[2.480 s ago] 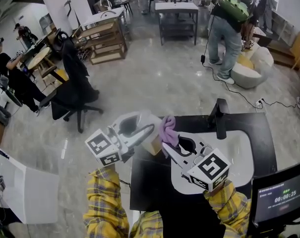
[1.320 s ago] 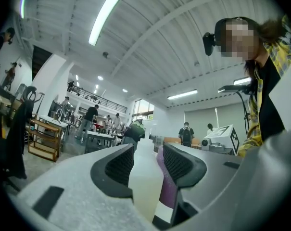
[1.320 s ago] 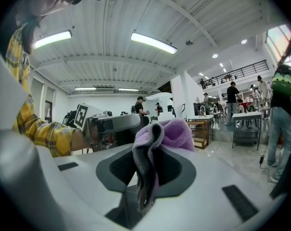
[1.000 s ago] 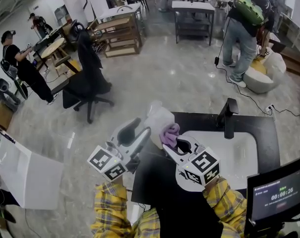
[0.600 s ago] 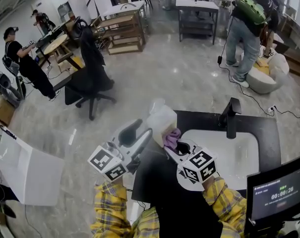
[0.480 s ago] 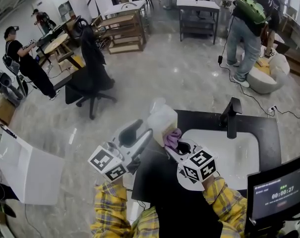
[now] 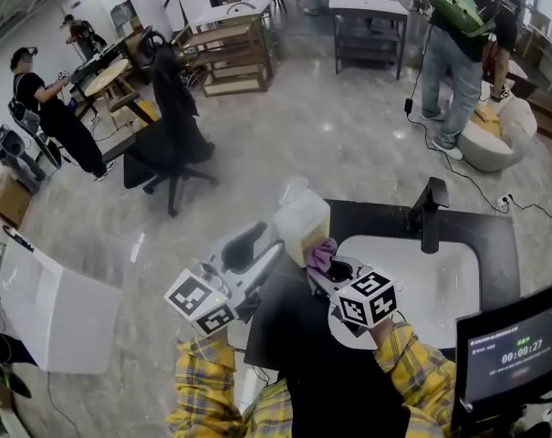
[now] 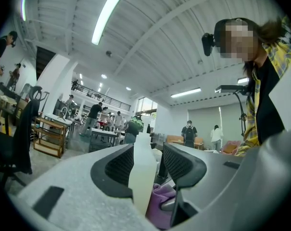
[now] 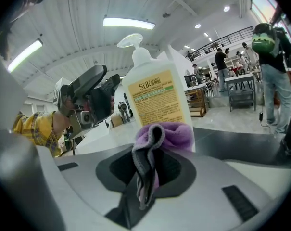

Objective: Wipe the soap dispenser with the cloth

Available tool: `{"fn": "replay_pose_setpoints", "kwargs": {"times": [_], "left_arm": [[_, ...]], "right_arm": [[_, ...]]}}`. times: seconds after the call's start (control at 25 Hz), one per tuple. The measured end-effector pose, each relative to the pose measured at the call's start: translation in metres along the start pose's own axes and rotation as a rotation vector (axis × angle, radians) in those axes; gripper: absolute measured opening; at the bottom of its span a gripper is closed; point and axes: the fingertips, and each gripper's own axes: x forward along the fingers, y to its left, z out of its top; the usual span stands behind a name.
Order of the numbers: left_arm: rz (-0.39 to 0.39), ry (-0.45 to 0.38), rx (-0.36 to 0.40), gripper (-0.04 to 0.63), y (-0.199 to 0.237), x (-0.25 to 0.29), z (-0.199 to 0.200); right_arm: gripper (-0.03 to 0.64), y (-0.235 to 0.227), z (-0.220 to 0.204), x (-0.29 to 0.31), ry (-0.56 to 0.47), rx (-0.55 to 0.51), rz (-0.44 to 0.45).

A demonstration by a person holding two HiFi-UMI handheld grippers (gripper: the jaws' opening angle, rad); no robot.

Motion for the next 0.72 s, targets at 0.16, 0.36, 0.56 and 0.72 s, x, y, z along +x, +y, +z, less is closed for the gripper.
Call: {"fn": "replay_pose_setpoints", "kwargs": {"times": [0.16,0.36,0.56,0.72], "left_arm": [[0.000,0.007,0.001,0.167,0.000,0.001,-0.001],[0.006,0.012,0.001,0.167,0.001,-0.001,-0.002],[0.015,0.014,0.001,0.167,0.001,0.000,-0.003],[0.021,0.013,0.001,0.167,0.000,0.000,-0.003]], "right_arm": [[0.080,-0.003,-0.002,0.004,0.007,0.038,0.014],[0.080,-0.001,-0.001,0.010,0.012,0.040,0.023],[0.080,-0.001,-0.003,0.016,0.024,0.038,0.039],[0.080,0.000,-0.003,0.019,0.033,0.040,0.053]]}}
